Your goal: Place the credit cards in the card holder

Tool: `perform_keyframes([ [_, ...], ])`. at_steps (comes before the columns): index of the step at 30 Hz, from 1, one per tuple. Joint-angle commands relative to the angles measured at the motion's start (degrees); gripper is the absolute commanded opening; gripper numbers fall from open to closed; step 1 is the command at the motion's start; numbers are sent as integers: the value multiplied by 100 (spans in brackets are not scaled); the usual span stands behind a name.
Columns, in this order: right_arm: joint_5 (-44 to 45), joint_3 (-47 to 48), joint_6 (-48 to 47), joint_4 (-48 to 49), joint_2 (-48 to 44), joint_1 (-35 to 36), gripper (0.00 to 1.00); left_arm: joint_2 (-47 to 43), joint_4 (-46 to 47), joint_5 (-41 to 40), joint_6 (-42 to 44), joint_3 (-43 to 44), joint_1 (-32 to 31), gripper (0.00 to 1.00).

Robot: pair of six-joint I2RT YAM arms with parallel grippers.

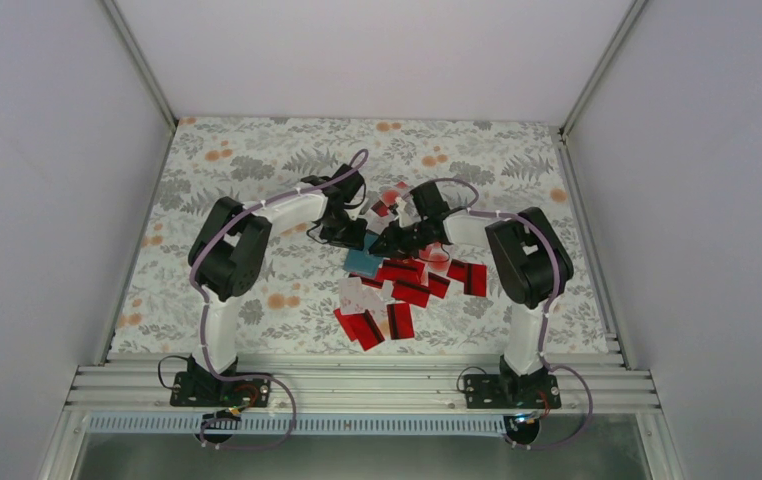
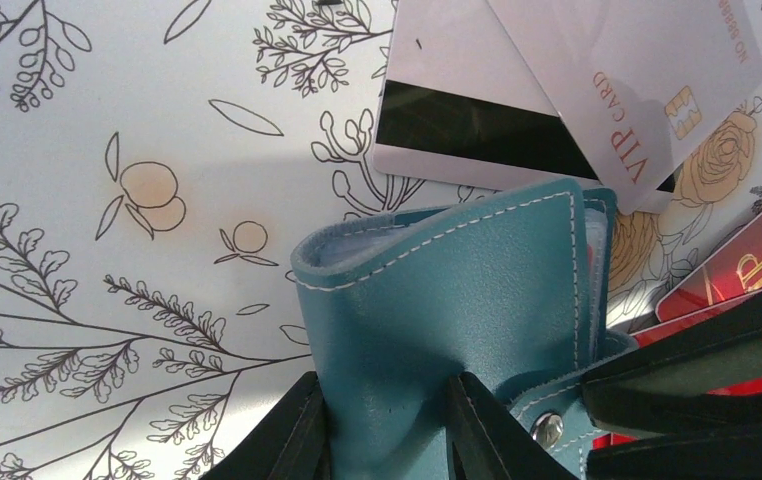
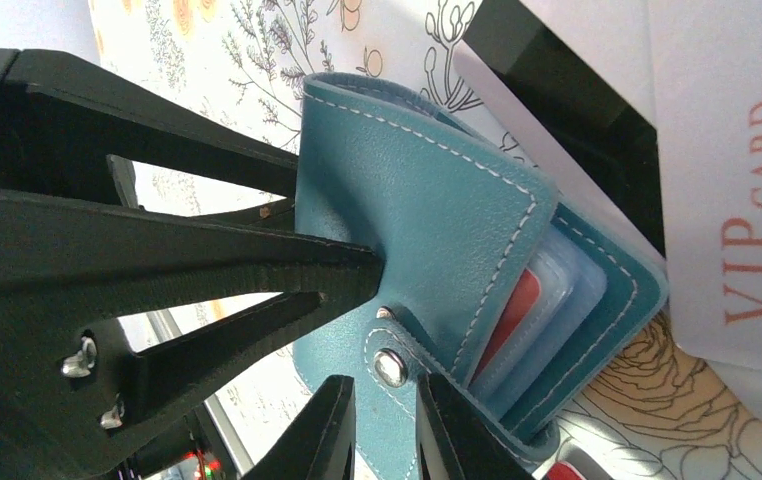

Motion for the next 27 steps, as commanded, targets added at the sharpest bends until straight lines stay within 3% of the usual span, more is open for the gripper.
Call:
perform_keyframes([
  [1, 41, 77, 133, 3, -43, 99, 17, 368, -237, 15, -116, -119, -95, 28],
  [27, 409, 202, 412, 251, 332, 360, 16, 357, 126, 584, -361, -515, -164, 25],
])
